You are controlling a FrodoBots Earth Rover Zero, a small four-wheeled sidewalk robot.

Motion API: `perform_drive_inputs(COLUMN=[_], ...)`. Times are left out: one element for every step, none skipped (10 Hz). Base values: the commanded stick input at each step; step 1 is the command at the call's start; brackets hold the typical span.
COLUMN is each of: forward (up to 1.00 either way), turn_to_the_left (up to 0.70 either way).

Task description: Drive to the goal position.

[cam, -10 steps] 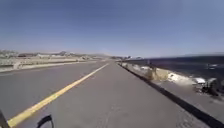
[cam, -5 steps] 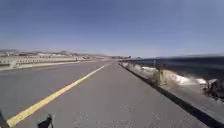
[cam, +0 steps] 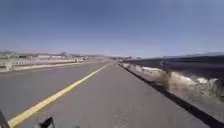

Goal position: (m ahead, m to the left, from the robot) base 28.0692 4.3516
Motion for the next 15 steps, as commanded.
perform_drive_inputs(forward=[0.85,0.85,0.85,0.85,0.85,0.85,0.85,0.85,0.85,0.85,0.85,0.85,0.85,0.85,0.85], turn_to_the_left=[0.0,0.0,0.0,0.0,0.0,0.0,0.0,0.0,0.0,0.0,0.0,0.0,0.0,0.0,0.0])
